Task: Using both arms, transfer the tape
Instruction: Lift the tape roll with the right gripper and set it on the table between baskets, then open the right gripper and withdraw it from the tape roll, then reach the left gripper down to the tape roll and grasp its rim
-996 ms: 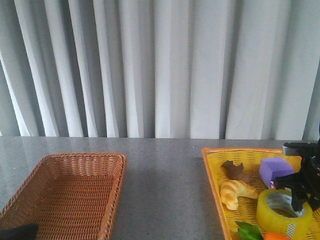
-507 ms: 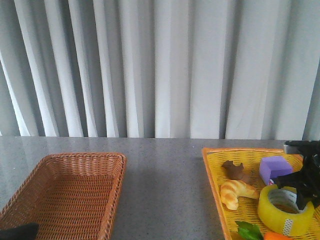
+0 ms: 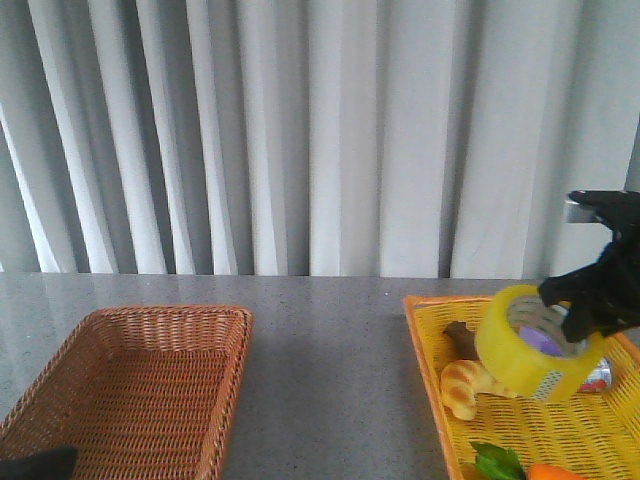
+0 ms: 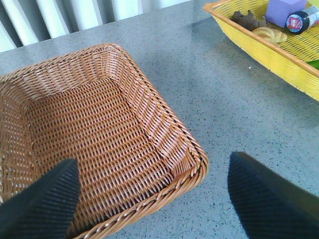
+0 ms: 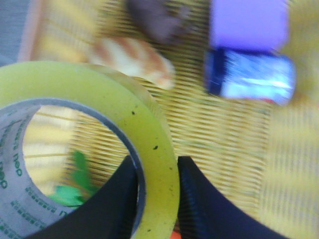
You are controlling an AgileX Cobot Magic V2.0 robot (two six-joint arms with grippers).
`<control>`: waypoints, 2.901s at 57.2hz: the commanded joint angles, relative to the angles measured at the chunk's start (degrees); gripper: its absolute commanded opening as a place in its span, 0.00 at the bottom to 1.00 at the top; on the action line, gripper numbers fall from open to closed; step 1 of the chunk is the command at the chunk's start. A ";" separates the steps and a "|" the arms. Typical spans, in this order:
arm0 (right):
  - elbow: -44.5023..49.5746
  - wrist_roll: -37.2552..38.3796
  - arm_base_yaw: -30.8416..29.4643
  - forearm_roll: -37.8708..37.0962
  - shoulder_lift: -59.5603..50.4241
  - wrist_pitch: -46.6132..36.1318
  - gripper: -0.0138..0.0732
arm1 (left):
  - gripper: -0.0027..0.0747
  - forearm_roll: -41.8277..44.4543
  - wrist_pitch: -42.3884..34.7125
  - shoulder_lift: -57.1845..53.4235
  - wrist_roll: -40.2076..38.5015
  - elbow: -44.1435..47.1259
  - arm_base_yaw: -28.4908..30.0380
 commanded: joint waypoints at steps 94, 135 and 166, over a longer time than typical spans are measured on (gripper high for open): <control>17.89 9.27 26.95 -11.83 -17.73 -24.46 0.68 | 0.78 -0.86 -3.70 -0.11 -0.02 -1.93 -0.25; 69.64 11.54 17.77 -9.97 -71.02 -44.20 0.68 | 0.78 -4.95 -13.23 1.83 0.04 -2.04 -0.43; 69.63 11.17 17.77 -10.28 -71.15 -42.76 0.68 | 0.78 -4.68 4.79 36.88 12.84 -34.50 -11.41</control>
